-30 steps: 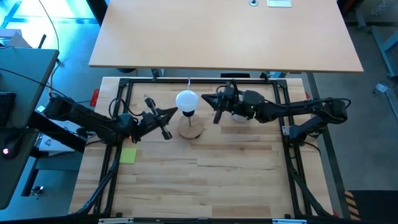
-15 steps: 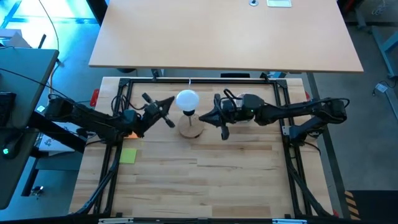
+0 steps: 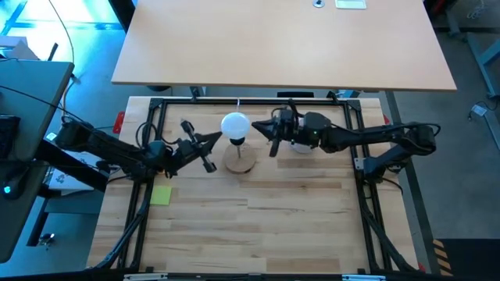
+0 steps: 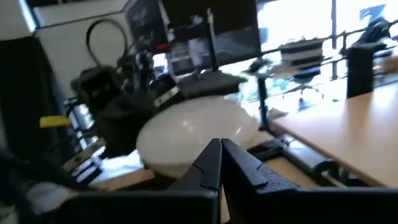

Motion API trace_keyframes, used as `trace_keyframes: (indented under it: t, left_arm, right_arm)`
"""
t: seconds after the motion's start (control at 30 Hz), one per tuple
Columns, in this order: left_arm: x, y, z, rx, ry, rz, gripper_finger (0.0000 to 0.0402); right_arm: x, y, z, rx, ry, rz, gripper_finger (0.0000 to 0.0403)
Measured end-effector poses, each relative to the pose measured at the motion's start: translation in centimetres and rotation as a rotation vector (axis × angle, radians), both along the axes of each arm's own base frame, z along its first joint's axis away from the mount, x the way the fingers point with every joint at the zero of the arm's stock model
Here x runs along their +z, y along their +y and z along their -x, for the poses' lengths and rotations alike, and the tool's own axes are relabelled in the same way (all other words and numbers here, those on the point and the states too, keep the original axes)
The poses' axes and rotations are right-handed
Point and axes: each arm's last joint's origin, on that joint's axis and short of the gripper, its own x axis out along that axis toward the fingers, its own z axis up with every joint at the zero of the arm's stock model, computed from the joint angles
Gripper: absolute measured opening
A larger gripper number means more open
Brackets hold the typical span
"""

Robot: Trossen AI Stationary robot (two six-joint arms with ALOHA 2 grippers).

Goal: Screw lightbulb
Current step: Insert the lightbulb into the lamp

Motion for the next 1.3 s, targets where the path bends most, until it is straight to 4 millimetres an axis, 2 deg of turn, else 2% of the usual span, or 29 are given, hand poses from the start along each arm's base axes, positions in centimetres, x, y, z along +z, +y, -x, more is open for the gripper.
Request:
trace_keyframes:
  t: [0.2, 0.33, 0.4, 0.57, 0.63, 0.73, 0.93, 1.03, 1.2, 1.3]
  left_arm:
    - [-0.5, 2.2, -0.2, 0.148, 0.04, 0.037, 0.0]
    - [-0.2, 3.1, 0.2, 0.218, 0.034, 0.044, 0.0]
    - [0.0, 2.7, 0.4, 0.207, 0.038, 0.03, 0.0]
    - [0.3, 0.9, 0.6, 0.097, 0.058, -0.022, 0.0]
    - [0.4, 0.2, 0.6, 0.026, 0.053, -0.038, 0.0]
    - [0.3, -0.2, 0.5, -0.027, 0.052, -0.045, 0.0]
    - [0.1, 1.3, 0.4, 0.054, 0.054, -0.009, 0.0]
    - [-0.1, 2.3, 0.3, 0.112, 0.067, 0.022, 0.0]
    - [-1.2, 3.7, 0.3, 0.238, 0.187, 0.042, 0.0]
    - [-0.8, 3.5, 0.9, 0.285, 0.188, 0.052, 0.0]
  right_arm:
    - [0.1, 1.2, -0.1, 0.2, -0.012, -0.002, 0.0]
    - [0.3, 2.0, 0.0, 0.325, -0.014, 0.067, 0.0]
    - [0.5, 2.0, 0.2, 0.266, -0.012, 0.071, 0.0]
    - [0.5, 0.5, 0.6, -0.115, 0.029, 0.04, 0.0]
    - [0.3, -0.4, 0.5, -0.149, 0.028, 0.032, 0.0]
    - [0.2, -1.3, 0.4, -0.073, -0.005, -0.023, 0.0]
    - [-0.8, -1.6, -0.5, 0.049, -0.01, -0.096, 0.0]
    - [-0.8, -0.5, -0.7, 0.159, -0.017, -0.073, 0.0]
    - [-0.5, 1.5, -0.7, 0.353, -0.024, 0.013, 0.0]
    - [-0.2, 1.7, -0.3, 0.336, -0.011, 0.035, 0.0]
